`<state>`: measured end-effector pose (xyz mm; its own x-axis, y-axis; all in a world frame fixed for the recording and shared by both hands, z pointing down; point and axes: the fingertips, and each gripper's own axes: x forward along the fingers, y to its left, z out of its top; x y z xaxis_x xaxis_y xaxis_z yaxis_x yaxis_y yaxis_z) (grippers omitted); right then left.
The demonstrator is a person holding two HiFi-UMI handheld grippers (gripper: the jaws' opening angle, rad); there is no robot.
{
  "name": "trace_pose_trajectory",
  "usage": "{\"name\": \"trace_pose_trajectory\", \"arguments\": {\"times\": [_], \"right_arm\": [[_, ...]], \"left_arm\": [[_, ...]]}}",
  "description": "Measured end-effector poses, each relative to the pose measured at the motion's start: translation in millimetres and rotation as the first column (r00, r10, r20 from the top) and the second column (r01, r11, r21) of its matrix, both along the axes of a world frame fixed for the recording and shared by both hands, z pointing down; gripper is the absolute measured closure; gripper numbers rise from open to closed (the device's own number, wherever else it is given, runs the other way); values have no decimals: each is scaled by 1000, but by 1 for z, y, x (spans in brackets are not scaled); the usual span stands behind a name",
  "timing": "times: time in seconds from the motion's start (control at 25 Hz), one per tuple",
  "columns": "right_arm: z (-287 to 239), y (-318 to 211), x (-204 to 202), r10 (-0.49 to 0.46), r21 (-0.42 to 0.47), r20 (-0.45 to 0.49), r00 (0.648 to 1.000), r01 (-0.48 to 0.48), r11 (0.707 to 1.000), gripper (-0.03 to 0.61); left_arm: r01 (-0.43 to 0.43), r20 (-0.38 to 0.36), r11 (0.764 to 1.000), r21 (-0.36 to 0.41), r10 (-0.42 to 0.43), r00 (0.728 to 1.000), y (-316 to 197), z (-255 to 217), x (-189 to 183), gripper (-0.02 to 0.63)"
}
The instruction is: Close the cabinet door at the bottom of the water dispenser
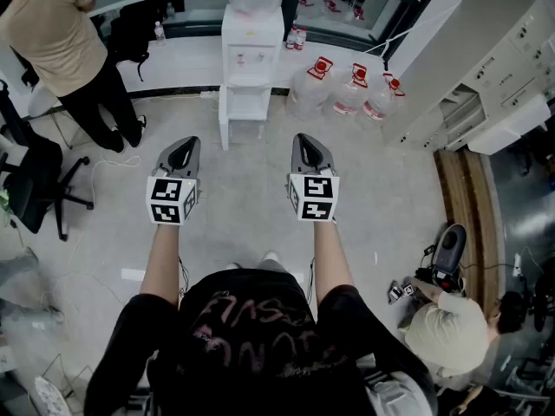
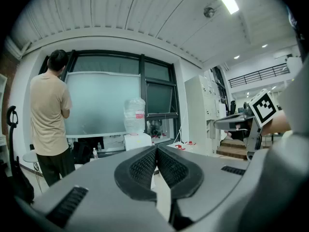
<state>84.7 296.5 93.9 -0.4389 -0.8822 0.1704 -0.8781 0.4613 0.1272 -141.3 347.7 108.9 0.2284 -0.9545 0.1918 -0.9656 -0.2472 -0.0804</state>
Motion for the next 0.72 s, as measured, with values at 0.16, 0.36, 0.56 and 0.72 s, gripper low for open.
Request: {"name": "trace_pose_trajectory", "arguments": {"times": [0.16,0.36,0.56,0.72], "right_arm": [[1,-3,-10,-1,6,-5,1000,1,1000,566],[5,-7,-22,1,2,-14,1000,-1,1000,566],[11,-20,-32,-2,-1,-18,1000,2,1000,566],[18,-40,-40,-1,-2,-26,1000,1,1000,566]], "left_arm": [[-9,0,1000,6,9,1000,-4,1,-7,601],[-13,-2,1000,-1,13,1000,-7,7,-18,601],[-20,-9,1000,-11,19,1000,-20,15,-27,601],[-20,-9,1000,-21,20,1000,-39,24,-37,601]]}}
